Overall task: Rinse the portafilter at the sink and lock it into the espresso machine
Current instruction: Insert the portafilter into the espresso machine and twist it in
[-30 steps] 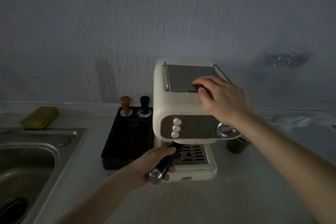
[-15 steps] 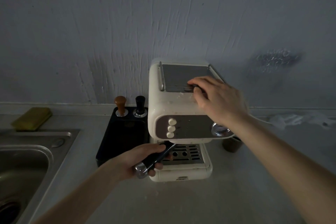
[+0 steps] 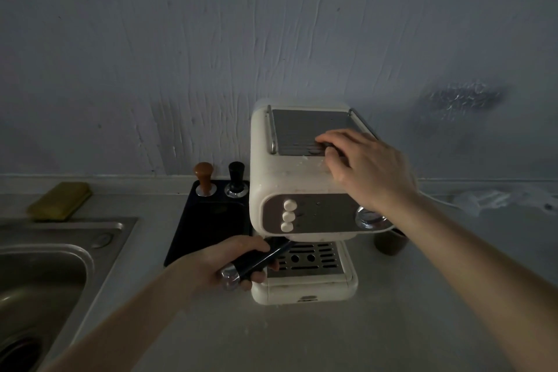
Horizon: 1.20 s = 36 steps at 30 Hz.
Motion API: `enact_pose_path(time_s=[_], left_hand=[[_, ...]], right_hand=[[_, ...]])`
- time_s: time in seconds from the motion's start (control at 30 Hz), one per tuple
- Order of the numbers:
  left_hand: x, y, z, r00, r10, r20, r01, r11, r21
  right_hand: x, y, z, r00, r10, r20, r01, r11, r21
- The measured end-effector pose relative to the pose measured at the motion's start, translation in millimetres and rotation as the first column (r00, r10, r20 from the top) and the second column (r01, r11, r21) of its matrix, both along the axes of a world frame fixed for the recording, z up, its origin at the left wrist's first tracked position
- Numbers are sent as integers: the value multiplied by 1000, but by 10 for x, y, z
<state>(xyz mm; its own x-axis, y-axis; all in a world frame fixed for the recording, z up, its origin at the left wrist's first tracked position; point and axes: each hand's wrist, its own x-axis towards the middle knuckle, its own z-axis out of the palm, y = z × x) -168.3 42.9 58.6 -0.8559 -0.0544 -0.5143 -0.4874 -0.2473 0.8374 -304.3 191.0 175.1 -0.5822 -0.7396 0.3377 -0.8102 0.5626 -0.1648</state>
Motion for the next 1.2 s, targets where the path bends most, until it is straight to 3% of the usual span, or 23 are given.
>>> enact_pose_path(time_s=[0.17,0.3,0.63,1.2], left_hand=[[61,-20,-9,998,-30,-56,32,999,34],[192,-80,6,1000,3,-14,-3,1000,21],[148,-193,75,998,40,-45,-32,986,164],[209,116,0,983,121,-141,-122,992,1]], right_hand=[[5,5,7,1000,-14,-6,14,1000,-5],[12,5,12,1000,-17,-1,17,1000,-14],[8,-2,11,1000,-29,-6,28,999,-16],[20,-4,7,999,-36,9,37,999,-28]])
